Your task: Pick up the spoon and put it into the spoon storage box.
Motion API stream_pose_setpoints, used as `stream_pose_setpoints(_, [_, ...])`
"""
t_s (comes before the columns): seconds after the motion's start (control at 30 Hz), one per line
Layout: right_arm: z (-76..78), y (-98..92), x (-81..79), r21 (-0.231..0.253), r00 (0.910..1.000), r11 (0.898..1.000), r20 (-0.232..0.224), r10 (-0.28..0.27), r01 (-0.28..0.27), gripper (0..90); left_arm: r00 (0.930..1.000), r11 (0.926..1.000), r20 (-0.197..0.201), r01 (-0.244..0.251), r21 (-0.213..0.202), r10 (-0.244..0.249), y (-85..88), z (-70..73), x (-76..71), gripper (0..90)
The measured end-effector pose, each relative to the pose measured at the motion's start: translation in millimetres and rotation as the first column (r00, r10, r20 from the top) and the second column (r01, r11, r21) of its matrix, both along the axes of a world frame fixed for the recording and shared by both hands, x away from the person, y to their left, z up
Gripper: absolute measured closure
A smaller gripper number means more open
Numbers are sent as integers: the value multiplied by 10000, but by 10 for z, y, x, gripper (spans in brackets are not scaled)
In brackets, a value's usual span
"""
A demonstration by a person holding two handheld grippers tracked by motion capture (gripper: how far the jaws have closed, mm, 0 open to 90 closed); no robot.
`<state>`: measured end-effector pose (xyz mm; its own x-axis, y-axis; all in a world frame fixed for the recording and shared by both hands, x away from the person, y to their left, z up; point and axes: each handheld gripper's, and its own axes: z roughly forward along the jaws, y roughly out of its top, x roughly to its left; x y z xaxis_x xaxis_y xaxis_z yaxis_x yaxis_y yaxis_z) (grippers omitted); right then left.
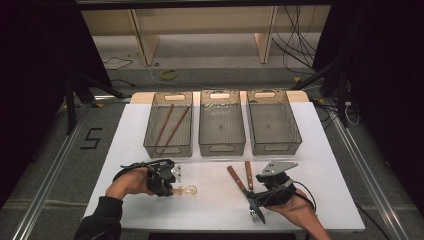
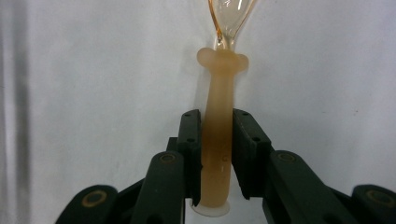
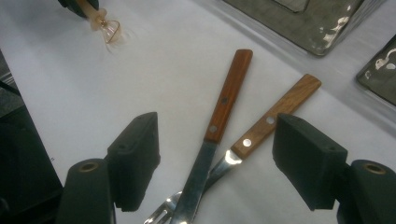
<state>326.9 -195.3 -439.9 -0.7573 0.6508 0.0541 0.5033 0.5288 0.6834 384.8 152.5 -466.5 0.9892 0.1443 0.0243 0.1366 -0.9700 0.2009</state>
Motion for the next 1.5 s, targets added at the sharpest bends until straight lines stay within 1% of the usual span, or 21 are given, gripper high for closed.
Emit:
stream_pose_setpoints(0.1, [0,2,-1,-16,10000,10000,5,4,-4,326,9999,10000,90,74,6,-74,5,7,0,747])
stream_pose_setpoints(0.13, [1,2,-2,-11,10000,10000,11,9,-9,325,9998,9998,162,-72,-166,74,9,4,-1,748])
stream_pose_setpoints(0.2, [3,-3,0,8,10000,10000,21,10,-10,325,9995,9997,286,-145,-209,151,20,21,19,749])
stream_pose_setpoints(0.3, [6,-9,1,30,10000,10000,30,-29,29,326,9987,9975,361,-350,-608,373,32,74,20,750])
stream_pose_setpoints(0.37, [6,-8,2,26,10000,10000,27,-33,33,326,9970,9952,531,-521,-828,566,32,117,20,750])
stream_pose_setpoints(0.47, [7,-6,-1,31,10000,10000,36,-29,28,326,9952,9915,651,-654,-1128,730,31,175,19,749])
stream_pose_setpoints(0.53, [5,-6,1,25,10000,10000,31,-43,43,326,9932,9891,702,-839,-1210,929,32,205,25,750])
stream_pose_setpoints(0.6, [3,-6,0,11,10000,10000,25,-25,25,326,9906,9850,695,-1076,-1352,1177,35,226,32,750])
stream_pose_setpoints(0.63, [3,-6,0,17,10000,10000,29,-23,23,326,9888,9812,696,-1203,-1509,1320,37,230,31,750])
stream_pose_setpoints(0.67, [3,-6,2,26,10000,10000,26,-25,25,326,9875,9792,707,-1283,-1571,1407,40,240,36,749])
stream_pose_setpoints(0.7, [2,-7,3,19,10000,10000,20,-34,34,326,9873,9791,702,-1302,-1563,1425,45,249,43,750])
stream_pose_setpoints(0.77, [0,-8,1,32,10000,10000,6,-52,52,326,9816,9714,746,-1605,-1749,1756,48,254,44,750])
stream_pose_setpoints(0.87, [0,-5,3,30,10000,10000,15,-55,55,326,9787,9670,725,-1760,-1842,1920,56,276,60,750])
stream_pose_setpoints(0.9, [-1,-4,2,19,10000,10000,17,-51,51,326,9745,9596,671,-1970,-2011,2141,51,276,56,750])
stream_pose_setpoints(0.93, [-3,-3,1,25,10000,10000,10,-47,47,326,9744,9603,681,-1972,-1973,2141,52,288,61,749])
stream_pose_setpoints(1.07, [-6,-2,3,18,10000,10000,2,-69,69,326,9671,9482,590,-2290,-2202,2473,63,316,69,750])
stream_pose_setpoints(1.1, [-6,-2,2,26,10000,10000,3,-77,77,326,9667,9479,599,-2304,-2199,2489,67,323,73,750])
stream_pose_setpoints(1.2, [-7,1,2,35,10000,10000,6,-82,82,326,9590,9368,528,-2591,-2351,2784,64,334,77,750])
stream_pose_setpoints(1.3, [-7,1,2,26,10000,10000,0,-72,72,326,9554,9311,495,-2711,-2441,2911,61,346,78,750])
stream_pose_setpoints(1.43, [-9,2,1,22,10000,10000,-12,-66,66,326,9537,9274,446,-2777,-2507,2976,64,360,84,750])
stream_pose_setpoints(1.5, [-9,2,2,27,10000,10000,-11,-68,68,326,9510,9229,414,-2862,-2574,3065,64,363,86,749])
